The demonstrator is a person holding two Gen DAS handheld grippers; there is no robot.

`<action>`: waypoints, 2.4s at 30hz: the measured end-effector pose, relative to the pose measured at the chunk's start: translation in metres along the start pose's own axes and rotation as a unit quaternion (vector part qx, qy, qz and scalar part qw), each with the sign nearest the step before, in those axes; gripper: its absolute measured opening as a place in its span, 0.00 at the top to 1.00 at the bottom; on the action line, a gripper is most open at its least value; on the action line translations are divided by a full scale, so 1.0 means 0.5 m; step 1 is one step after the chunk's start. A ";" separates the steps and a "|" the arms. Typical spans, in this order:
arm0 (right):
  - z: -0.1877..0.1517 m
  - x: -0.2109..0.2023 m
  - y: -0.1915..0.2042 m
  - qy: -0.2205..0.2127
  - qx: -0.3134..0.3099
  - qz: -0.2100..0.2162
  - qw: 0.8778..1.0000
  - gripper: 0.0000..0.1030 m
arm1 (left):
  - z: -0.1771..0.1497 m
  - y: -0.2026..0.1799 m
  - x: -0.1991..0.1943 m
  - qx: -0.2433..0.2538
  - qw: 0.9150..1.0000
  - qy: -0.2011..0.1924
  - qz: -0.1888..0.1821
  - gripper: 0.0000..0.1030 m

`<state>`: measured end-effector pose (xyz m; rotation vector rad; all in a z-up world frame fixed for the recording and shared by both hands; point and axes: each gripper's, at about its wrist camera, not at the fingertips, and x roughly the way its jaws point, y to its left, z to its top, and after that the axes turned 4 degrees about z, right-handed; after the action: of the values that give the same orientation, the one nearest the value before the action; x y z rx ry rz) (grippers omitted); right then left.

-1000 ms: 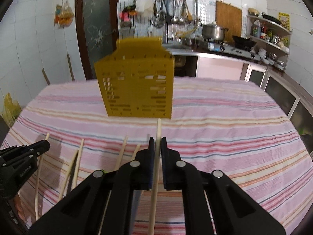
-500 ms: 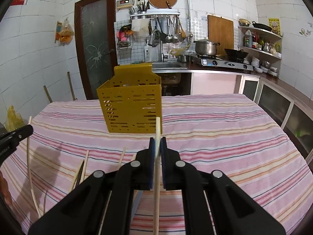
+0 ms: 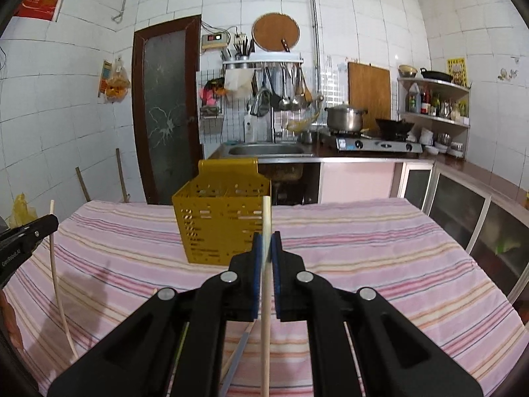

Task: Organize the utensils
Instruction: 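Lift both held chopsticks and carry them over the yellow caddy, then open both tools to drop the chopsticks into the yellow caddy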

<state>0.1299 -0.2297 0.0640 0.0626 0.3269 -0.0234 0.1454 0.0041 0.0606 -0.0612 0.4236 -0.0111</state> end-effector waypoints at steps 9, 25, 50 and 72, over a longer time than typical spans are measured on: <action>0.039 -0.010 0.011 -0.047 -0.014 0.001 0.999 0.94 | 0.046 -0.019 -0.004 0.001 1.000 -0.031 -0.005 0.96; 0.328 0.123 0.009 -0.194 -0.002 0.019 0.981 0.94 | 0.358 -0.180 0.115 -0.018 0.981 -0.183 -0.063 0.96; 0.275 0.267 -0.046 -0.090 -0.014 -0.005 0.996 0.34 | 0.301 -0.148 0.229 -0.005 0.995 -0.096 -0.009 0.21; -0.009 0.039 -0.015 0.061 -0.011 -0.048 0.997 0.21 | 0.006 0.024 0.077 0.021 0.997 0.047 0.054 0.05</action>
<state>0.1468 -0.2369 0.0529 0.0255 0.4518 -0.1115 0.1816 0.0154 0.0470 0.0041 0.5207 0.0833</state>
